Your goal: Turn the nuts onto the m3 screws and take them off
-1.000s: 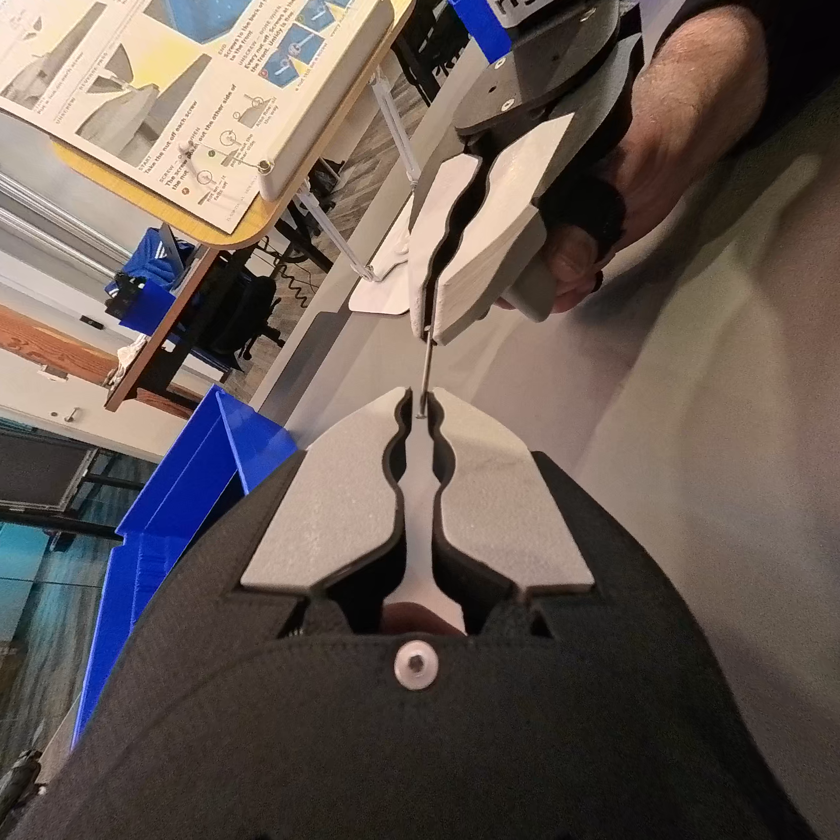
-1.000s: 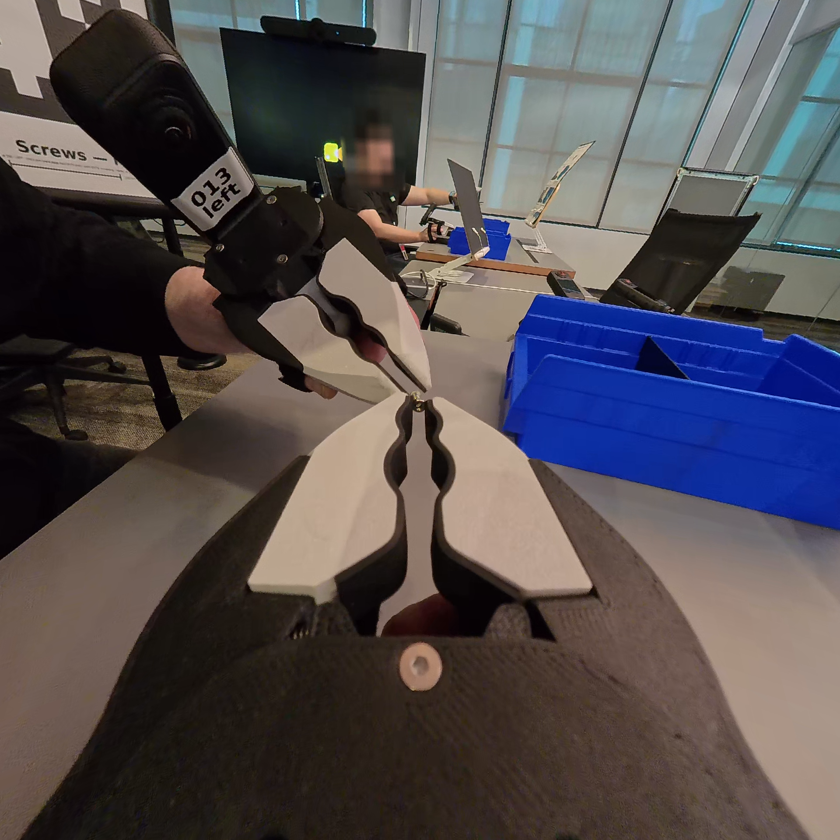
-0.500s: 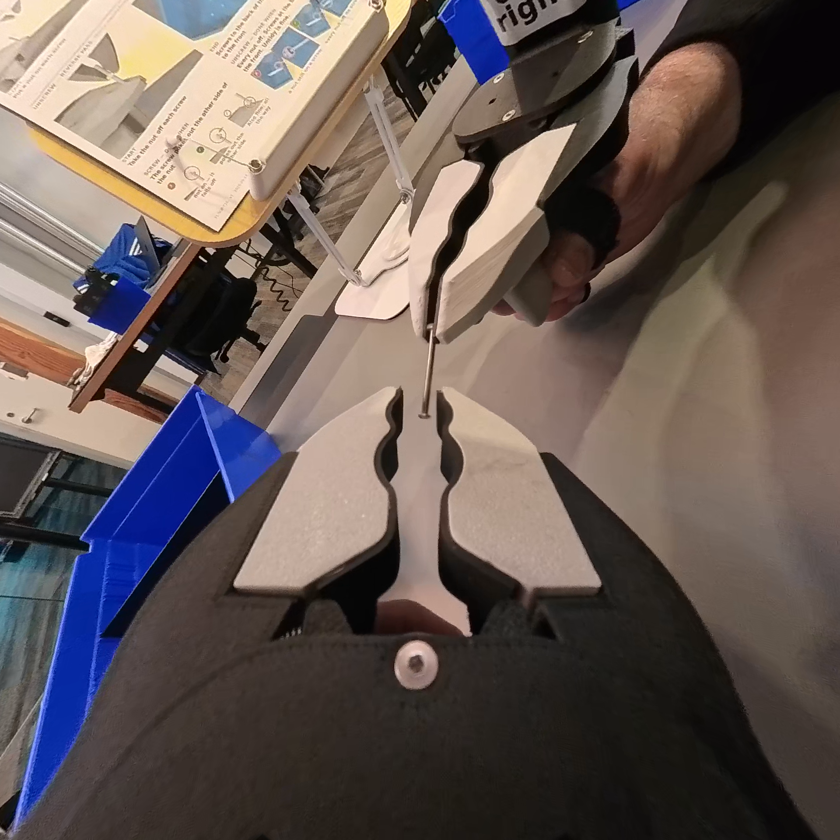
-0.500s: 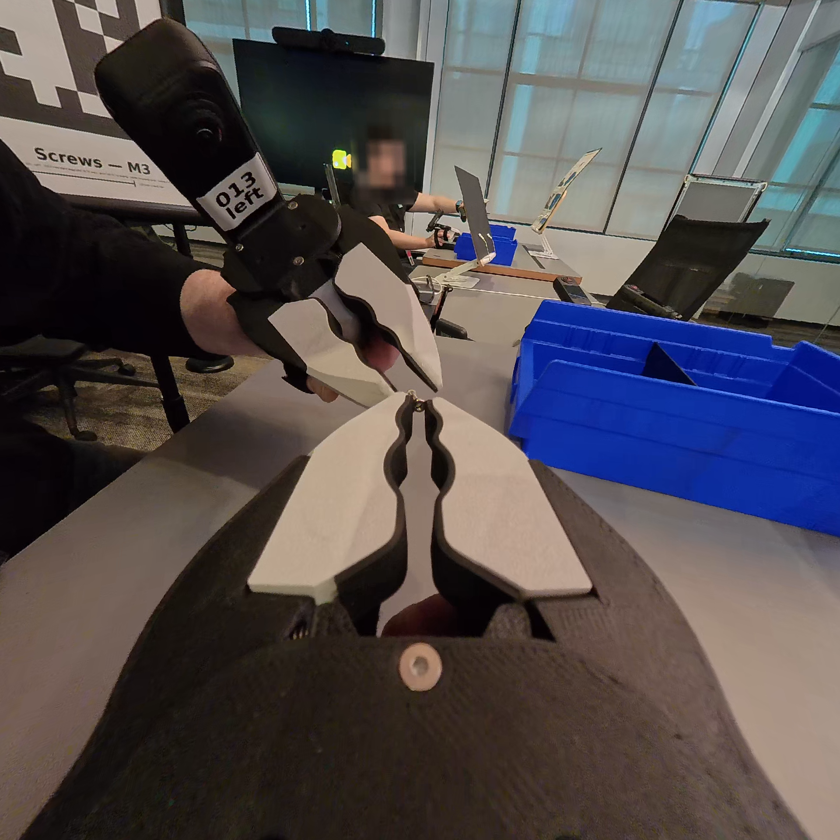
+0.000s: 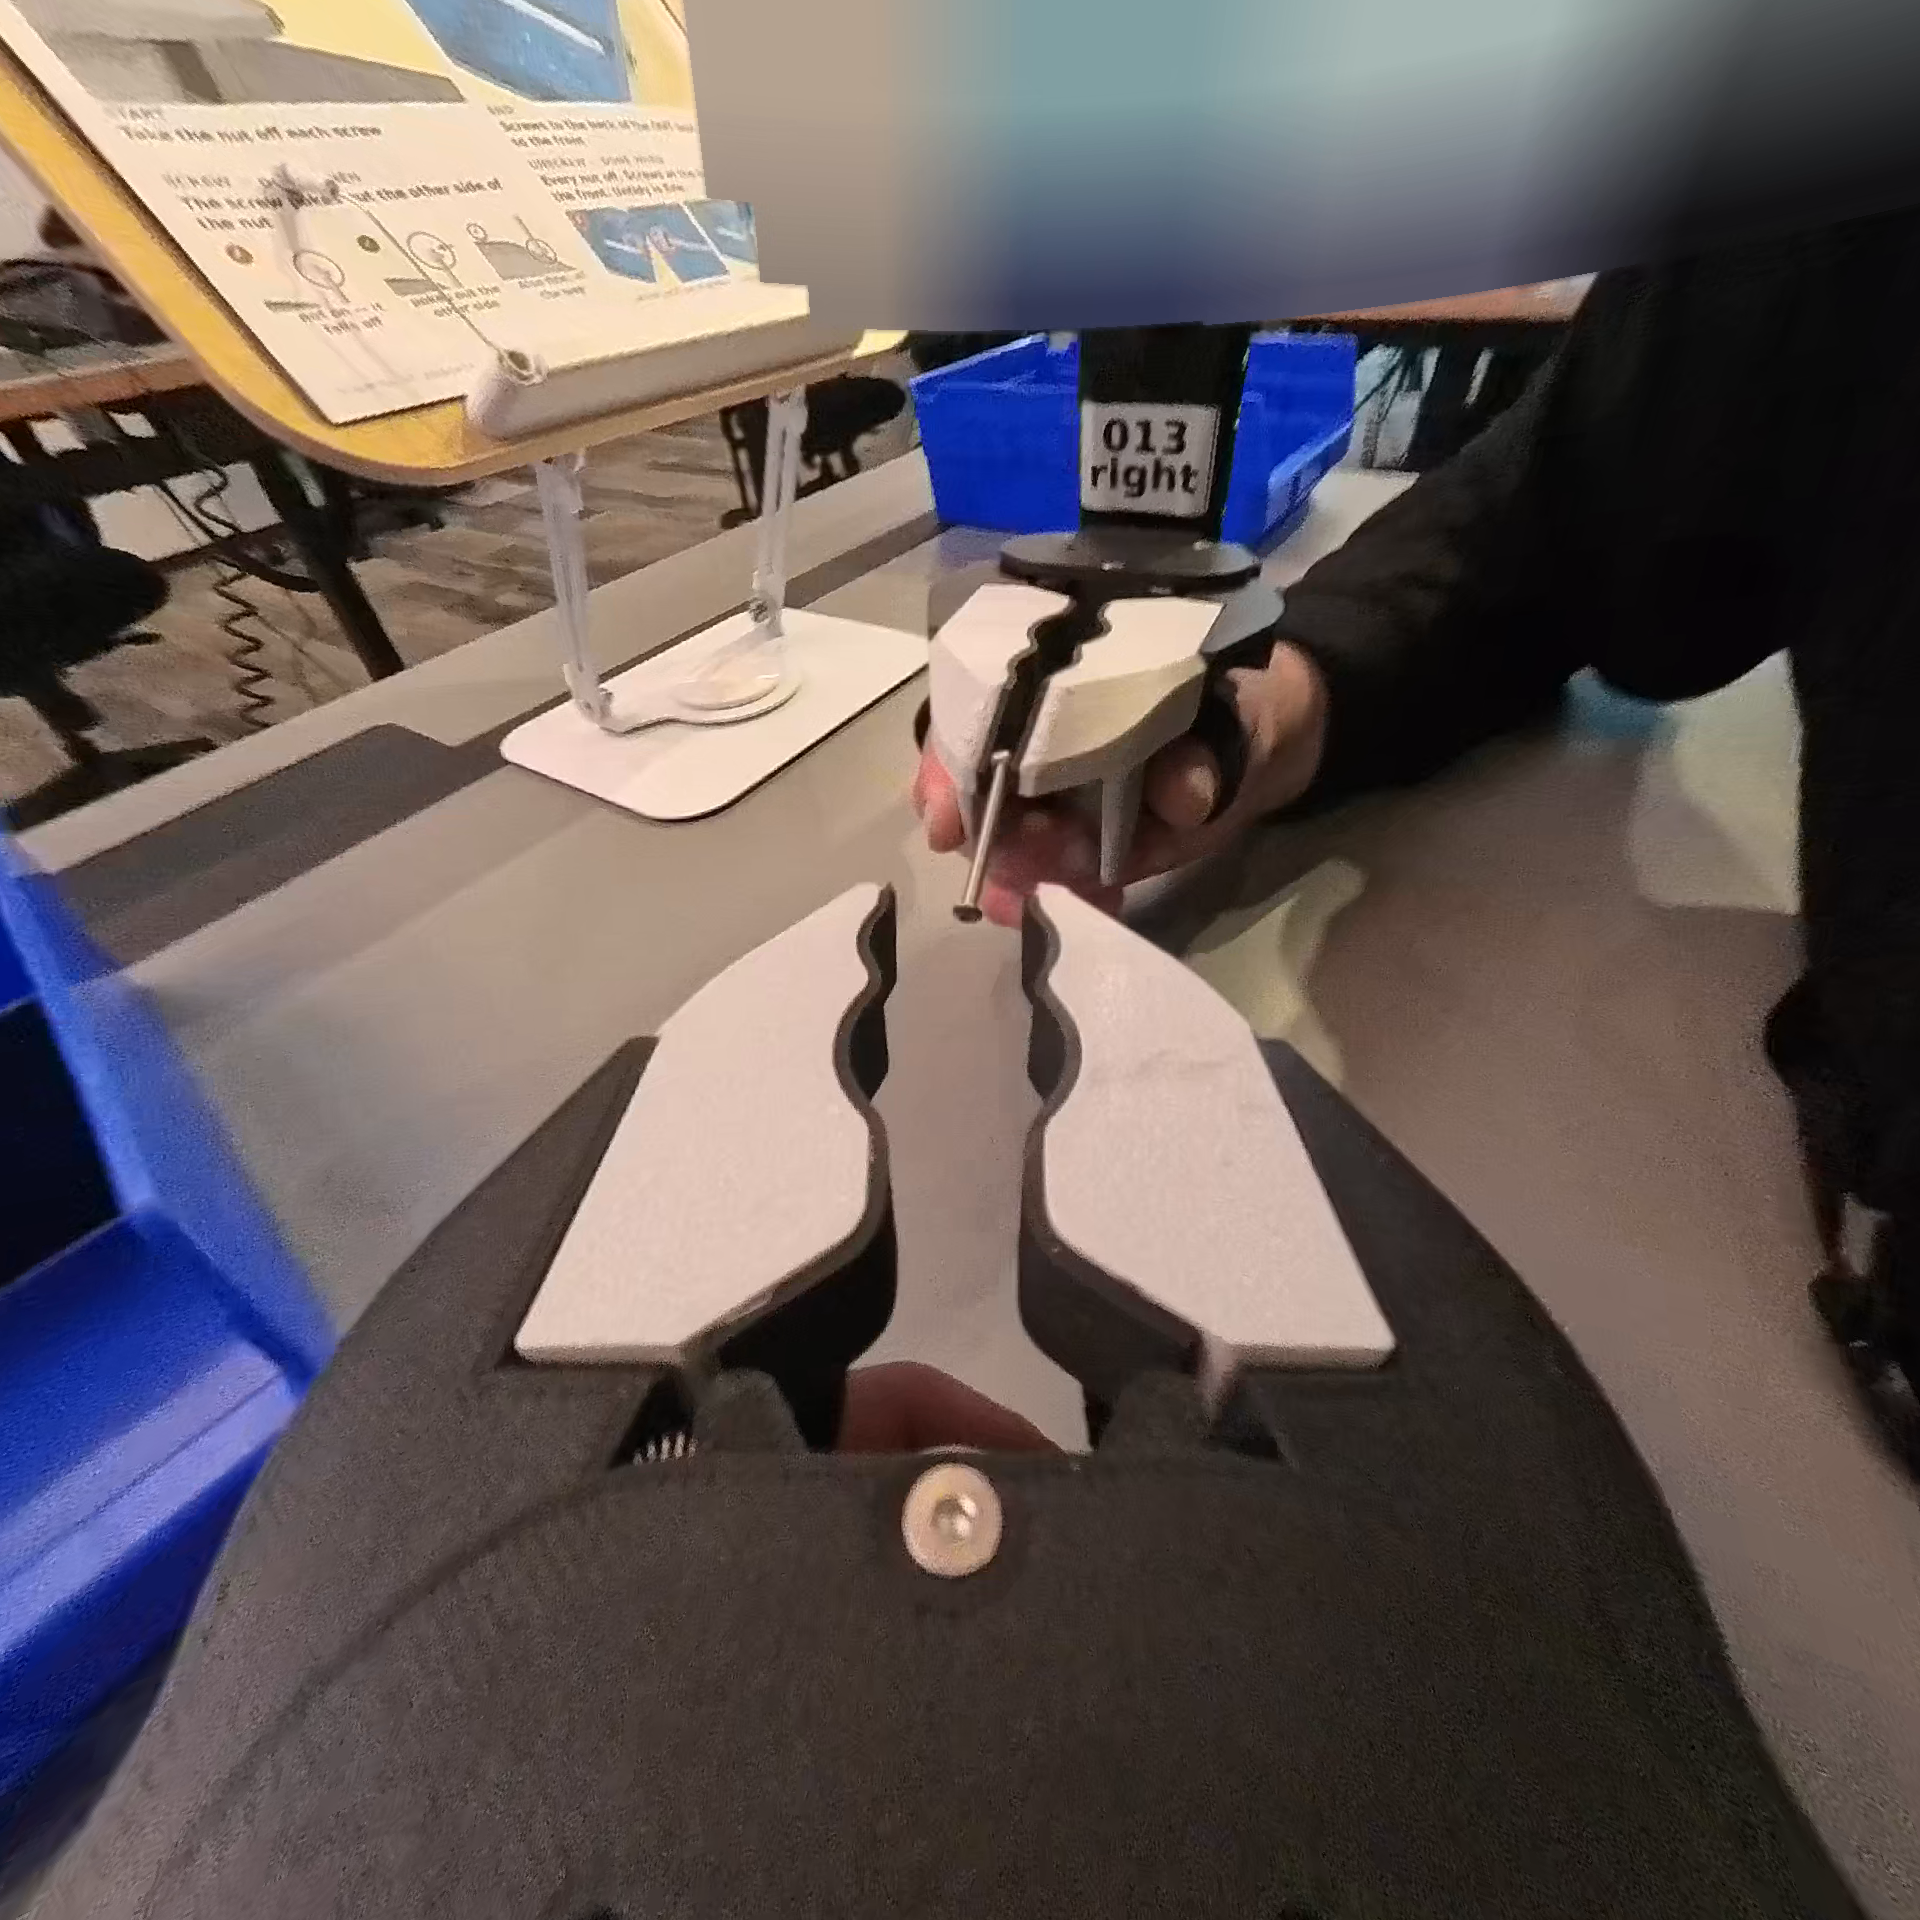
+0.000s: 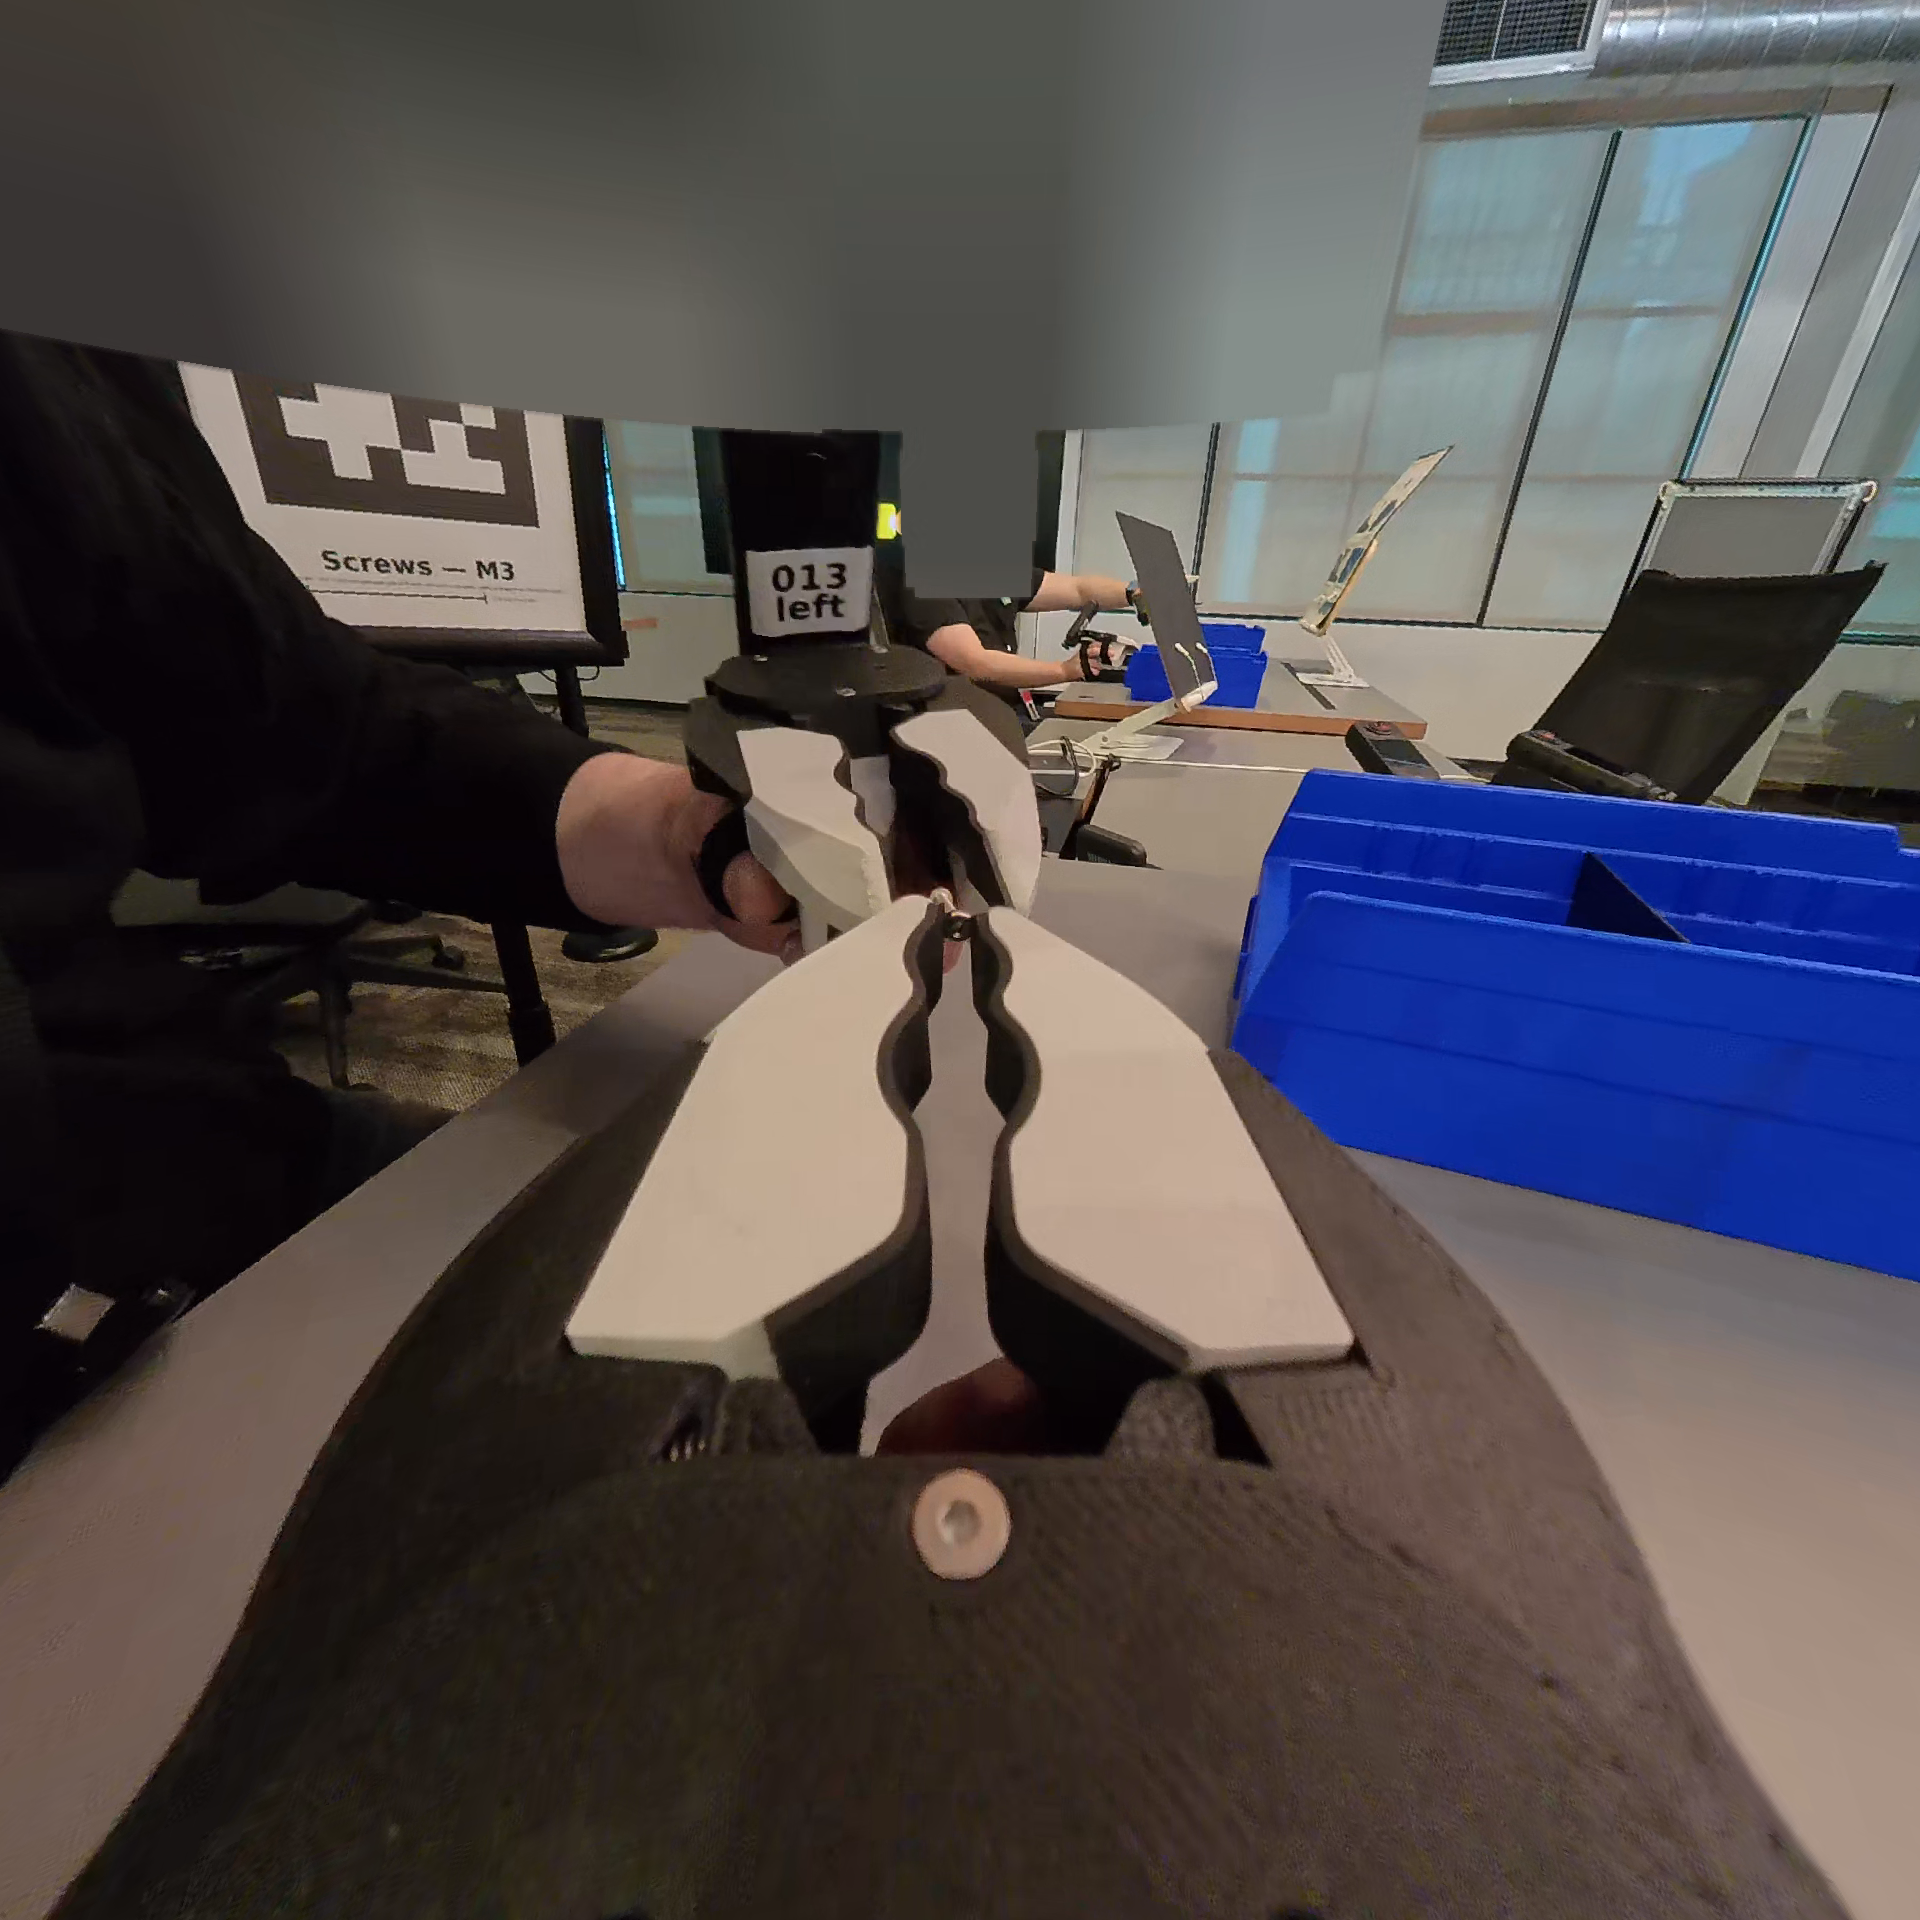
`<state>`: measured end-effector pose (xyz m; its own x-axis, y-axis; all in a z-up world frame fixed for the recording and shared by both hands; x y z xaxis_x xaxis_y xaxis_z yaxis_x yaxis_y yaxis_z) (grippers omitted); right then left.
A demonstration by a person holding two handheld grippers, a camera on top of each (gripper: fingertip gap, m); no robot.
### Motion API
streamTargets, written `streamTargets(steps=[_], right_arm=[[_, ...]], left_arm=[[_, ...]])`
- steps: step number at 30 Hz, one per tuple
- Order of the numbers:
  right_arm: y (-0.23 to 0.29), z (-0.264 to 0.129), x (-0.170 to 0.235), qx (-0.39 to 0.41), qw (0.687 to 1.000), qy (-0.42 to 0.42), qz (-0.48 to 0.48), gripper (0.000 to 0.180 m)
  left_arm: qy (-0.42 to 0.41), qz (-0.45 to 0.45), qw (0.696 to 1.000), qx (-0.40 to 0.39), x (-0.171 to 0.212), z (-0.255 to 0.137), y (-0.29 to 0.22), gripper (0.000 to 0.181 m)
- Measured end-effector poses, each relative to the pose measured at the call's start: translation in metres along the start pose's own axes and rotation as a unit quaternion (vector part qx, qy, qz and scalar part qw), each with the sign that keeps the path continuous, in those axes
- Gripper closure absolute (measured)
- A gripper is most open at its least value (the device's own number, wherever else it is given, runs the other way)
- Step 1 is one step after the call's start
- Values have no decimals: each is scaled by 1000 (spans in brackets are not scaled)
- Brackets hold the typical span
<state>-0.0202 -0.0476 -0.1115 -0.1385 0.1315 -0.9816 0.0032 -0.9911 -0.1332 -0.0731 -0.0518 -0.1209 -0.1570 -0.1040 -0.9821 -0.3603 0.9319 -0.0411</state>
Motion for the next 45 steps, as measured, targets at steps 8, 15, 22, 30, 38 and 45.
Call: streamTargets(steps=[8, 15, 22, 30, 38, 45], right_arm=[[1, -1, -2, -8, 1000, -16, 10, 175], [2, -1, -3, -8, 1000, -20, 7, 175], [2, -1, -4, -9, 1000, -19, 3, 175], [2, -2, -1, -14, 1000, -7, -7, 162], [7, -2, -1, -24, 999, -3, -27, 165], [6, -3, 6, -30, 999, 20, -25, 176]], left_arm=[[-44, -72, 995, 46, -4, 3, -6, 175], [-52, -92, 993, 59, -6, 2, -6, 177], [-47, -79, 994, 52, -7, 2, -7, 177], [-34, -66, 996, 51, -7, 1, -6, 177], [-29, -62, 996, 52, -6, 1, -7, 177], [-31, -69, 996, 53, -4, 1, -9, 177]])
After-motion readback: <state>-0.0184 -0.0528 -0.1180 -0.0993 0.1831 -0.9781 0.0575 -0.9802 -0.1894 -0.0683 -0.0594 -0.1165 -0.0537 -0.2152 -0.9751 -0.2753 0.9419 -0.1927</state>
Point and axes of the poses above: each gripper's, where its closed fingertips meet, z out along the fingers, x out of its underside, y = z × x across the jaws, the point moved 2 cm from there along -z, back along the fingers, and after that the axes turned 6 degrees about -z, right-handed, at the moved point
